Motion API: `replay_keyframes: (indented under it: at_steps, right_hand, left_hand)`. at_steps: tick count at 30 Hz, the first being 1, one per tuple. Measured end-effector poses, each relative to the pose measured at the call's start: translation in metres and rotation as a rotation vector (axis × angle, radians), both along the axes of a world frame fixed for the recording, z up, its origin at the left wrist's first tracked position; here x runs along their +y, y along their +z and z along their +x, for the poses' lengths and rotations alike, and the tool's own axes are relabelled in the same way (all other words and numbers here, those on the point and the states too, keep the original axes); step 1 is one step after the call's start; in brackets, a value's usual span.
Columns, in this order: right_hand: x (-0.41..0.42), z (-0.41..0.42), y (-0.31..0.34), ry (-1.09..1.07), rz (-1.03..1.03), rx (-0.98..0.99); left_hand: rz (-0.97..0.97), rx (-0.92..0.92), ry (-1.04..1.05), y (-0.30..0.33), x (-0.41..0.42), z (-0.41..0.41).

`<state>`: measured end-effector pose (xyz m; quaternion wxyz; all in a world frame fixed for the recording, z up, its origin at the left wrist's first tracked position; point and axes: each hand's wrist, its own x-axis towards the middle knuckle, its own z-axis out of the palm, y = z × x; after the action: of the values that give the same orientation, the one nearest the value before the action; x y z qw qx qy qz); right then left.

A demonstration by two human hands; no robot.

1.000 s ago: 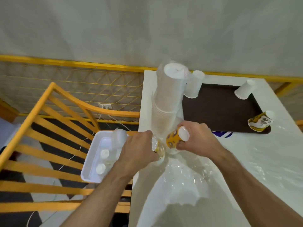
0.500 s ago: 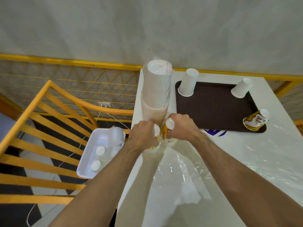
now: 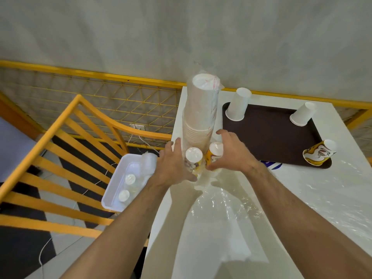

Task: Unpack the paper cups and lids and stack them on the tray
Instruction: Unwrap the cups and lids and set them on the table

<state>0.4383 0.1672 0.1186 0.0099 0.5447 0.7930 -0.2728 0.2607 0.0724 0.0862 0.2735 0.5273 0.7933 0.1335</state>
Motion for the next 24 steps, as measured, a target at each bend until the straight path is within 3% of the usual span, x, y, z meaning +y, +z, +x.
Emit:
replay_keyframes:
  at_steps: [4,8,13,18,24]
  right_hand:
    - [-0.018,0.001,0.022,0.031,0.161,-0.029]
    - [-0.048,-0.023,0.042,0.105,0.088,0.073]
    - [-0.078,-0.086,0.036,0.297,0.017,0.162]
    - [-0.089,-0.164,-0.014,0.435,-0.084,0.217]
    - [-0.086,-0.251,-0.114,0.420,-0.132,0.076]
  left_hand:
    - [0.098,-0.038,0.095,0.003,-0.034,-0.005]
    - [0.118,-0.177,0.208,-0.005,-0.076,-0.018]
    - [0.003,-0.221,0.296,-0.040,-0.125,-0.057]
    - [-0.154,-0.194,0.327,-0.080,-0.157,-0.122]
    - [-0.233,-0.146,0.349,-0.136,-0.157,-0.189]
